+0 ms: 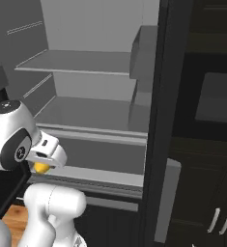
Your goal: Retrieve a lemon from the fridge and place it on the cutting board with the fish.
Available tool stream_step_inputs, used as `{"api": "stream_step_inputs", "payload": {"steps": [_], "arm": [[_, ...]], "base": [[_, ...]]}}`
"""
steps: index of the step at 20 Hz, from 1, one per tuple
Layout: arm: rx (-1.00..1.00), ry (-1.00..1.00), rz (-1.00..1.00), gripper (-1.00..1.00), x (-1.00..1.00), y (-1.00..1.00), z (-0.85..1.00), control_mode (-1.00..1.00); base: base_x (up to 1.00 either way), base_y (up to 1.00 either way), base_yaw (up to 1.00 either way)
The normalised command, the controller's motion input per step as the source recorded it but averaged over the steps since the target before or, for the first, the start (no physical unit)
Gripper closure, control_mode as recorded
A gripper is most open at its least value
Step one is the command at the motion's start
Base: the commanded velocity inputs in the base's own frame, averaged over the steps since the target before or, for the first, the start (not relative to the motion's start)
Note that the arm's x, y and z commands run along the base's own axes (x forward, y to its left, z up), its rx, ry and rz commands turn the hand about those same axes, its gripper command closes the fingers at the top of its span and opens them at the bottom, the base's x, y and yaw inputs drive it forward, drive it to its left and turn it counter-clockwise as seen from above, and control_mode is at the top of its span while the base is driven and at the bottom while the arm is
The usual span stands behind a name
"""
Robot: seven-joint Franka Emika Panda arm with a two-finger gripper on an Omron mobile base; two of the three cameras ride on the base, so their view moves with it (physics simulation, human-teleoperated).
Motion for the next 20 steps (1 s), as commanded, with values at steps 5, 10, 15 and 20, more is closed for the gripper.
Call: {"api": "stream_step_inputs", "payload": {"steps": [5, 10, 15, 20], "arm": [[0.00, 0.00, 0.00, 1.00, 0.00, 0.00, 0.00, 1.00], [0.00, 0.00, 0.00, 1.00, 0.00, 0.00, 0.00, 1.00], [0.00, 0.00, 0.00, 1.00, 0.00, 0.00, 0.00, 1.00], [0.00, 0.00, 0.00, 1.00, 0.00, 0.00, 0.00, 1.00]], "base": [[-0.69, 0.21, 0.00], [-0.66, 0.35, 0.00], [-0.69, 0.50, 0.06], [-0.60, 0.51, 0.22]]}}
